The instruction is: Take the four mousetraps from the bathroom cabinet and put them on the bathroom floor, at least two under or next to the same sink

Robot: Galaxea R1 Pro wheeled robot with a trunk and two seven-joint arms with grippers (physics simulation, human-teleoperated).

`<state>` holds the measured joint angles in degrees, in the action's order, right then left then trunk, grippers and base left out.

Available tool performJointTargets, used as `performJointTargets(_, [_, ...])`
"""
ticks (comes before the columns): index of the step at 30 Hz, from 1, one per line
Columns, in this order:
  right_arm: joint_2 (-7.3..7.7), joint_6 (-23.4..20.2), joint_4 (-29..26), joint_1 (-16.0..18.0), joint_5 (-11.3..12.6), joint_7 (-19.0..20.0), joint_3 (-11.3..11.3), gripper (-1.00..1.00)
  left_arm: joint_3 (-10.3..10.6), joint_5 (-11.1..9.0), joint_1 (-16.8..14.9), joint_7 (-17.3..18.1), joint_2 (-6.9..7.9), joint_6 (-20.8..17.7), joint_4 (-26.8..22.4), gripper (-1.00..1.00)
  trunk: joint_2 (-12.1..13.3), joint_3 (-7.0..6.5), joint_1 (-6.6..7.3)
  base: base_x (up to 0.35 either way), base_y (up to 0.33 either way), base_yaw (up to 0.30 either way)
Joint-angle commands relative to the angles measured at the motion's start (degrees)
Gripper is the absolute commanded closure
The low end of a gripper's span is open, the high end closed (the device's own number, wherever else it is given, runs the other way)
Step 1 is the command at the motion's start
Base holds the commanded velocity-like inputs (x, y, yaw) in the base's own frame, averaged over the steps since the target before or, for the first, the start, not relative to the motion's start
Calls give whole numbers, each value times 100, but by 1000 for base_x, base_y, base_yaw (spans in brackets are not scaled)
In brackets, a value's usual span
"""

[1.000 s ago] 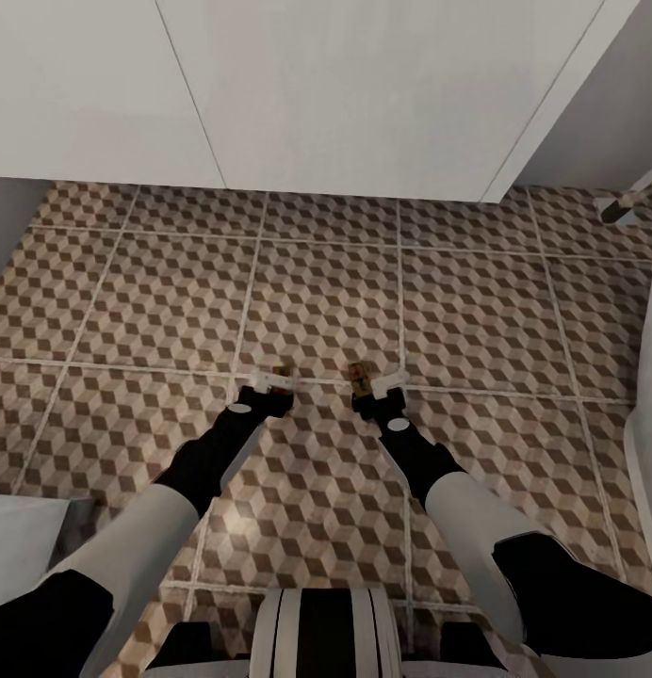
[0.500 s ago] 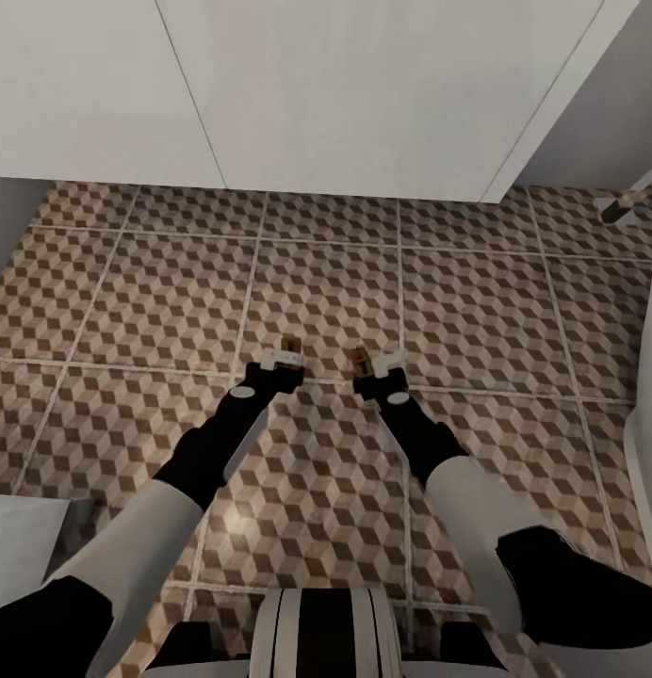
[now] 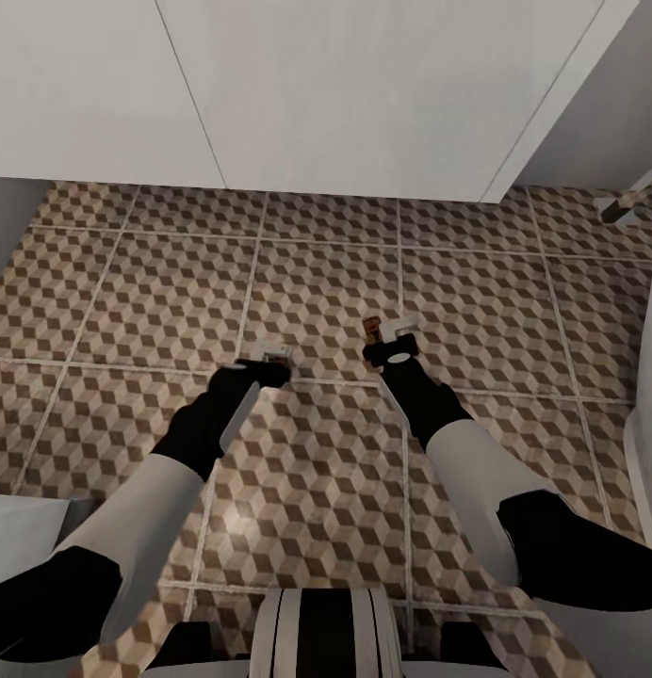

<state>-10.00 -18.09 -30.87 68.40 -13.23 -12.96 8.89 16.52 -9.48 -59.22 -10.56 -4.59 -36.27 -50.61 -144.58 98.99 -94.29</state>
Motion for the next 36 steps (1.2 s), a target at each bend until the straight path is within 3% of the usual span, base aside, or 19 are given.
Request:
performJointTargets(1, [0, -50, 1, 5, -38, -13, 15, 100, 14, -59, -6, -46, 24, 58, 17, 100, -1, 3, 1, 0, 0, 0])
performJointTargets(5, [0, -10, 24, 13, -36, -19, 20, 100, 16, -62, -17, -19, 126, 693, 9, 100, -1, 3, 1, 0, 0, 0])
performJointTargets(10, [0, 274, 34, 10, -31, -4, 24, 100, 66, -64, -19, 85, 226, 908, -274, 100, -1, 3, 1, 0, 0, 0])
performJointTargets(36, [0, 385, 46, 7, -30, 13, 25, 100, 89, -46, 15, 107, 266, 929, -780, 100, -1, 3, 1, 0, 0, 0])
